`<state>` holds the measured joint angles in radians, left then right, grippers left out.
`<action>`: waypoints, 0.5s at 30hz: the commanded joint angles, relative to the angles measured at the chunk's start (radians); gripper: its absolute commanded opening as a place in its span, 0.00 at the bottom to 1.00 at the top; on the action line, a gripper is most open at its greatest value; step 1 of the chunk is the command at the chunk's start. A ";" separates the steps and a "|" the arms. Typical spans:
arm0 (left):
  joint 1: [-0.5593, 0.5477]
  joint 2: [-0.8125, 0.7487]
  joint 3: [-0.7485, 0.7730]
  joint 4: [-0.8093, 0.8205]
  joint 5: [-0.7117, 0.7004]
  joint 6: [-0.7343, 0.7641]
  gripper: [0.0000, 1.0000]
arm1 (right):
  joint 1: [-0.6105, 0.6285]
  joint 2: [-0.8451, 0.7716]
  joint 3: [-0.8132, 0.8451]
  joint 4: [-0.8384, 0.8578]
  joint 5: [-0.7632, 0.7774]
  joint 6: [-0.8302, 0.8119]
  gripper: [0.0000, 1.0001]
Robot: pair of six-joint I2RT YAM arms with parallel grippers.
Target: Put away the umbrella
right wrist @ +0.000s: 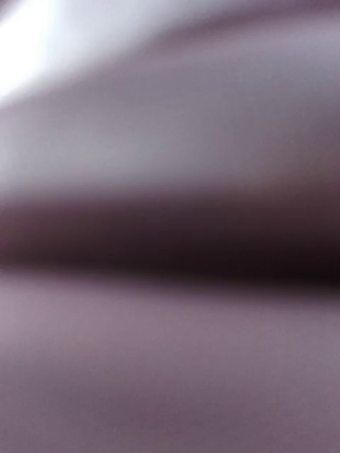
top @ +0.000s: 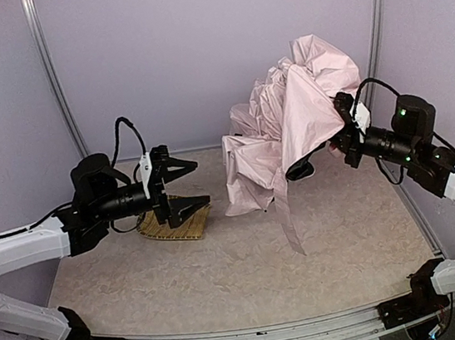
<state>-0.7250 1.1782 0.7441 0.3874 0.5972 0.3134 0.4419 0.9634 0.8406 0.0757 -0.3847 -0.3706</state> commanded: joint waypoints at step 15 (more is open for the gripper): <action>-0.125 0.604 0.511 0.272 -0.076 -0.329 0.41 | 0.283 0.268 -0.002 0.220 -0.034 0.026 0.00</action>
<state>-0.8139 1.7294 1.1503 0.6258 0.5331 0.0086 0.6491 1.1629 0.8146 0.2058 -0.4622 -0.3000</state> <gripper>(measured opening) 0.437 0.035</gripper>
